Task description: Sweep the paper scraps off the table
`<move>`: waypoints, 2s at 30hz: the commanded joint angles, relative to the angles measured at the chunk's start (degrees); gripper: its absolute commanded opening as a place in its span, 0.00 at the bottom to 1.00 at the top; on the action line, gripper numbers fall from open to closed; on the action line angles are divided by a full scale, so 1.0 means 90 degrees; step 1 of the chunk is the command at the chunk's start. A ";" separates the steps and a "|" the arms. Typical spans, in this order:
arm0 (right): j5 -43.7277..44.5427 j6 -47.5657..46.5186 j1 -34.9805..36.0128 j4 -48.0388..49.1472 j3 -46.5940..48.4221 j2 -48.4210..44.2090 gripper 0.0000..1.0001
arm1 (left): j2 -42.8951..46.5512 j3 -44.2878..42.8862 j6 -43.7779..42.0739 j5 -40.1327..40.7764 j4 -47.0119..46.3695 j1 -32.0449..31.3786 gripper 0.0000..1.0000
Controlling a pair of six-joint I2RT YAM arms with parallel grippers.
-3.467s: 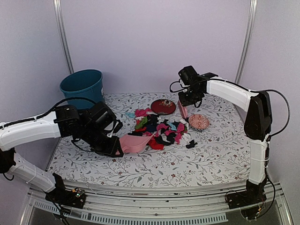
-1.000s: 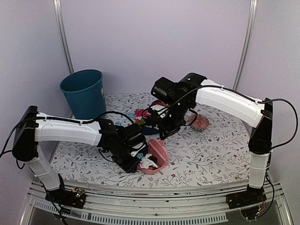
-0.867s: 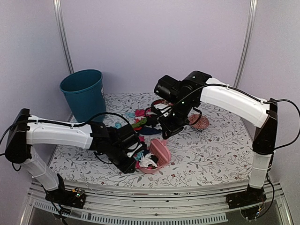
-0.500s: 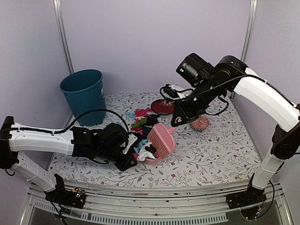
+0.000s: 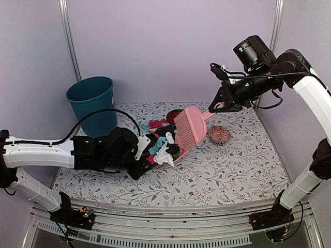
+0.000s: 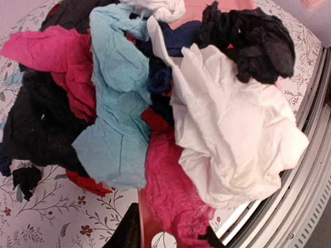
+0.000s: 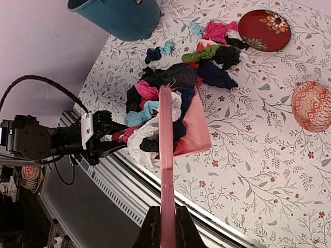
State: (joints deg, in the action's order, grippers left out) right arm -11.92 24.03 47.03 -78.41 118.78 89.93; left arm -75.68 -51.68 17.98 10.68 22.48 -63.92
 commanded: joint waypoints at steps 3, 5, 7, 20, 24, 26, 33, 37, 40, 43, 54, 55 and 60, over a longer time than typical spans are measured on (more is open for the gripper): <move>0.0337 0.0026 -0.0337 0.0438 0.0142 -0.0465 0.02 | 0.0113 -0.0435 -0.0166 0.0429 -0.0083 -0.0021 0.06; 0.0675 0.0051 -0.0385 0.0645 0.0063 -0.0623 0.02 | 0.0144 -0.0585 -0.0145 0.0474 -0.0046 -0.0020 0.06; 0.1034 0.0130 -0.0454 0.0838 -0.0124 -0.0826 0.02 | 0.0173 -0.0767 -0.0107 0.0516 0.0034 0.0008 0.06; 0.1685 0.0284 -0.0867 0.1763 -0.1527 -0.1556 0.01 | 0.0146 -0.2040 -0.0148 0.0792 0.0888 0.0708 0.06; 0.1662 0.0270 -0.0918 0.1952 -0.1818 -0.1623 0.01 | 0.0180 -0.2266 -0.0083 0.0779 0.1026 0.1137 0.05; 0.1540 0.0251 -0.0920 0.2045 -0.1962 -0.1606 0.01 | 0.0193 -0.2381 -0.0044 0.0744 0.1074 0.1366 0.05; 0.1266 0.0194 -0.0928 0.2238 -0.2146 -0.1450 0.01 | 0.0245 -0.2872 0.0024 0.0524 0.1283 0.2171 0.05; 0.1178 0.0092 -0.0928 0.2257 -0.2114 -0.1339 0.01 | 0.0221 -0.3209 0.0035 0.0299 0.1525 0.2805 0.05; 0.1113 0.0038 -0.0923 0.2255 -0.2138 -0.1293 0.01 | 0.0189 -0.3461 0.0083 0.0003 0.1688 0.3351 0.05; 0.1094 0.0012 -0.0928 0.2257 -0.2190 -0.1285 0.01 | 0.0211 -0.3669 0.0142 -0.0339 0.1745 0.3866 0.05; 0.0908 0.0018 -0.0928 0.2302 -0.2300 -0.1252 0.01 | 0.0179 -0.3481 0.1849 -0.2495 0.0805 0.5910 0.05; 0.0905 0.0016 -0.0923 0.2301 -0.2313 -0.1252 0.01 | 0.0190 -0.3396 0.2056 -0.2765 0.0631 0.6118 0.05; 0.0883 0.0038 -0.0928 0.2326 -0.2486 -0.1364 0.01 | 0.0060 -0.3116 0.3242 -0.3815 -0.0108 0.6897 0.05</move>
State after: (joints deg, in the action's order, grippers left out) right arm -3.40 24.60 38.98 -59.77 97.95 78.22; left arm -74.91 -81.69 36.29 -12.38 29.98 -5.82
